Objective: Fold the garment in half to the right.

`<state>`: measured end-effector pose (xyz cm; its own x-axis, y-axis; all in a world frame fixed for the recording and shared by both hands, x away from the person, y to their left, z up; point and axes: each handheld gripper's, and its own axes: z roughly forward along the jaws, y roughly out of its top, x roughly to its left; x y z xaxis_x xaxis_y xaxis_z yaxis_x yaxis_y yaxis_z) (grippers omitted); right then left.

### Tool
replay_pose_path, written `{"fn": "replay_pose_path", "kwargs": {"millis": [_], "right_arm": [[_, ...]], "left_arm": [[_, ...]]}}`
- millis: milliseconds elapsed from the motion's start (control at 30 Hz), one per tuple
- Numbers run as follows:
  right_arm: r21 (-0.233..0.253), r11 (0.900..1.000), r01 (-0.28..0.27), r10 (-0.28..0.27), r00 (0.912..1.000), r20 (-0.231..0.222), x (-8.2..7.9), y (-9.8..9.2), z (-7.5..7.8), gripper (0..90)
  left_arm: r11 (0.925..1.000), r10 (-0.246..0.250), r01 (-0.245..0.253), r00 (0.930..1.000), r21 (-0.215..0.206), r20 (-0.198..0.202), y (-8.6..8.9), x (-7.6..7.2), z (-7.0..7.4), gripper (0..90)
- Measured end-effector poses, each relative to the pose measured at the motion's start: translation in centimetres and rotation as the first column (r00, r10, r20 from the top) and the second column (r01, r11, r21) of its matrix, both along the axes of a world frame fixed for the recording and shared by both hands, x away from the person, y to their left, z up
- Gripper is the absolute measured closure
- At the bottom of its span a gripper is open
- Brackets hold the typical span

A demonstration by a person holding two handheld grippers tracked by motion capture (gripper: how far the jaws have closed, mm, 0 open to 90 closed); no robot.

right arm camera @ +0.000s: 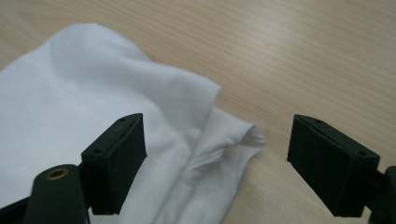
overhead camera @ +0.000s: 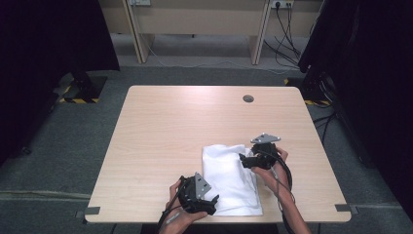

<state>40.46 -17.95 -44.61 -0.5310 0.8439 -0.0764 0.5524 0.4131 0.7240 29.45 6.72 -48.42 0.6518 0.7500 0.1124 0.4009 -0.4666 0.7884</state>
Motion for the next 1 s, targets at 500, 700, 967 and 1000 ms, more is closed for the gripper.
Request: {"fn": "replay_pose_path", "kwargs": {"millis": [500, 700, 967, 1000], "right_arm": [[0.02, 0.986, -0.165, 0.165, 0.9861, -0.021, -4.7, -0.2, -0.2, 15.7], [0.004, 0.978, -0.208, 0.208, 0.9773, -0.042, -6.2, 0.2, -0.6, 15.7], [-0.008, 0.977, -0.213, 0.212, 0.9754, -0.058, -7.0, 0.2, -0.9, 14.4], [-0.01, 0.977, -0.215, 0.214, 0.975, -0.06, -7.1, 0.2, -0.9, 14.1]], "left_arm": [[0.989, 0.141, -0.141, 0.9899, -0.043, 0.006, 5.3, 0.3, 0.3, 5.4], [0.982, 0.185, -0.185, 0.9827, -0.039, -0.005, 7.3, 0.4, -0.1, 6.3], [0.9717, 0.232, -0.232, 0.9726, -0.042, -0.02, 9.2, 0.5, -0.4, 6.9], [0.9711, 0.235, -0.235, 0.9718, -0.04, -0.023, 9.4, 0.5, -0.4, 6.9]]}}
